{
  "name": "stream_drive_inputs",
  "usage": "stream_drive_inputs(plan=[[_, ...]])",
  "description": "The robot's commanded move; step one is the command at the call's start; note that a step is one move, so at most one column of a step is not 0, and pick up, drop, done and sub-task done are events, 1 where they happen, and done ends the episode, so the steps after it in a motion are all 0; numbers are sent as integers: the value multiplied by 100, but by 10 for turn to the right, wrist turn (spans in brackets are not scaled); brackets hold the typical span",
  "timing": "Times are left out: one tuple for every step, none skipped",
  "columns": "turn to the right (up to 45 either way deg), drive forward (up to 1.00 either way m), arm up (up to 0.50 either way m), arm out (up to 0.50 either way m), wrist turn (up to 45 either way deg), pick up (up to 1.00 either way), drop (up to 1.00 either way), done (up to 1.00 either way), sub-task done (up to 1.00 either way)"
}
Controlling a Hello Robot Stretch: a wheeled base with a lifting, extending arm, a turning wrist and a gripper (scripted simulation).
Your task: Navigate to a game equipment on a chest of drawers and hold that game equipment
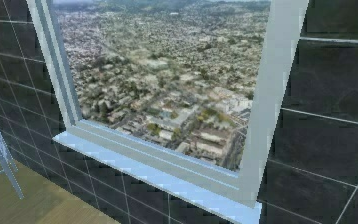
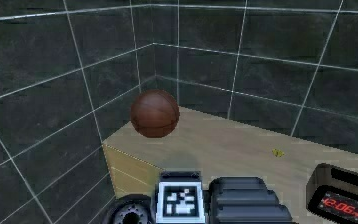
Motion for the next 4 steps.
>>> stream_drive_inputs(plan=[[0,0,0,42,0,0,0,0,0],[0,0,0,0,450,0,0,0,0],[0,0,0,0,450,0,0,0,0],[0,0,0,0,450,0,0,0,0]])
